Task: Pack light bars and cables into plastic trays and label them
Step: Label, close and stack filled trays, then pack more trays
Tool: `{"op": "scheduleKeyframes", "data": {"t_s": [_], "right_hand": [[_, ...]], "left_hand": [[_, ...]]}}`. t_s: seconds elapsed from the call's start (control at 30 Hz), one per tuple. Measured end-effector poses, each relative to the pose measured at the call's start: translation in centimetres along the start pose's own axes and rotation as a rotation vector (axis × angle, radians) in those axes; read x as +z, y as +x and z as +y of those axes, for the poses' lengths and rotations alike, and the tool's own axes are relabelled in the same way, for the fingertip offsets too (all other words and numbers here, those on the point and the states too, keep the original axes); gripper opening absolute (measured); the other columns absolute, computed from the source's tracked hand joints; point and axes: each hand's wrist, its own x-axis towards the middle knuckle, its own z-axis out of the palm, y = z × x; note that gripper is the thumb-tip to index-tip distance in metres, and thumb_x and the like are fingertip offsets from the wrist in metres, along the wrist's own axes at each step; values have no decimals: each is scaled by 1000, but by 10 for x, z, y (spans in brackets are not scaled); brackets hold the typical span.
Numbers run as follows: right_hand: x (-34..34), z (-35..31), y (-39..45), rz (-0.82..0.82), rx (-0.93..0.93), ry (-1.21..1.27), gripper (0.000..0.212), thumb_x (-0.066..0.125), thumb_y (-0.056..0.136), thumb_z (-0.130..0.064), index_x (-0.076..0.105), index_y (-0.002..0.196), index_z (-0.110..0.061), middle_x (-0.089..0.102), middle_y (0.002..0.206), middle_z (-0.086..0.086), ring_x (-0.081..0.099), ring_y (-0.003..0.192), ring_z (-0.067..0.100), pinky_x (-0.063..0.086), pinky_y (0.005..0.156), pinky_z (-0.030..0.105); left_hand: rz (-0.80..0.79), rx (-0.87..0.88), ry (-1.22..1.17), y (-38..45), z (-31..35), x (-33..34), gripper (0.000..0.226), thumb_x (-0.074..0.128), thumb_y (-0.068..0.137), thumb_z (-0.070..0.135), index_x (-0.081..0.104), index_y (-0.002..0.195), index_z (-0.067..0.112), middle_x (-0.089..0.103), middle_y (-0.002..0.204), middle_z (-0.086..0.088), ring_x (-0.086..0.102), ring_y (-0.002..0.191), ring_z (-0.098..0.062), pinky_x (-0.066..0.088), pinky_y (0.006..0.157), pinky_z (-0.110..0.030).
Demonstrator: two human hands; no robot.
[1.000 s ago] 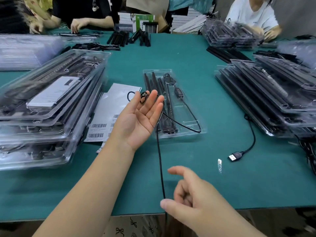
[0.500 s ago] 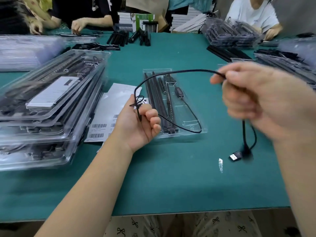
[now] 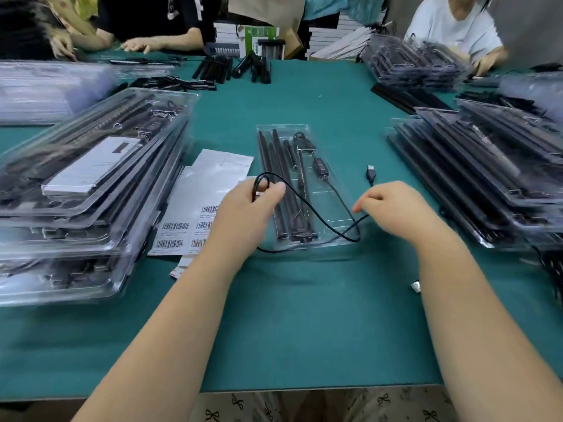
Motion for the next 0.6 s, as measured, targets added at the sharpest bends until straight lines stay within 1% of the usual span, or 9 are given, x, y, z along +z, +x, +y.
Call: {"op": "scheduleKeyframes", "data": {"t_s": [0.03,0.07,0.13,0.2,0.27,0.37,0.43,0.53,0.6], "right_hand": [[-4,-1,-1,8,46,-23,29,47,84,-16,74,75,-26,64,73,-5,54,70,17,40,56,25],[-7,-2,0,63,36,-74,27,48,84,-17,74,81,-20,65,74,-3,56,71,18,42,57,27],[-8,-11,-3,166,-111,-46,21,50,85,-19,71,87,-19,68,88,-8,58,86,14,45,72,26],[-2,-27,-15,79,-288,226,16,55,88,-24,68,85,-32,65,86,-18,56,84,0,41,73,15],[9,-40,-29,-65,-372,451,14,58,89,-30,68,80,-27,68,77,-10,58,76,2,44,72,15],[26,-44,-39,-122,-495,369,27,56,85,-38,68,79,-15,66,71,-1,58,70,14,48,72,31],[30,-41,-39,-117,-539,294,26,56,89,-35,69,82,-13,67,75,4,60,75,18,48,75,36],[23,-32,-36,-109,-519,327,3,68,83,-30,68,80,-29,68,79,-10,59,79,3,45,75,15],[17,-21,-34,-77,-513,245,13,72,79,-29,65,82,-39,65,84,-17,53,83,1,37,72,6]], "left_hand": [[66,124,124,0,-4,0,14,63,84,38,52,78,32,42,55,12,38,50,-11,35,49,-26],[105,210,215,0,-5,1,15,67,82,40,53,88,35,44,58,13,41,52,-7,38,53,-23],[77,269,219,-2,-8,3,24,69,81,38,58,102,37,43,53,14,41,48,-3,39,54,-20],[-19,213,-31,-3,-3,6,20,66,80,29,68,99,35,37,46,14,38,42,-8,38,51,-23],[-163,76,-334,-3,1,8,27,55,76,18,76,89,29,35,48,9,31,42,-9,34,45,-21],[-275,-31,-575,-4,5,10,25,50,72,13,75,73,16,36,53,3,30,44,-9,31,43,-20],[-180,10,-551,-4,7,15,18,60,85,19,65,69,13,37,56,2,35,47,-10,35,46,-21],[-42,-32,-647,2,11,13,38,42,101,33,48,67,15,50,58,3,53,51,-12,48,51,-24],[-31,-56,-757,8,16,7,43,34,102,40,43,67,17,50,56,3,56,50,-15,53,54,-29]]}}
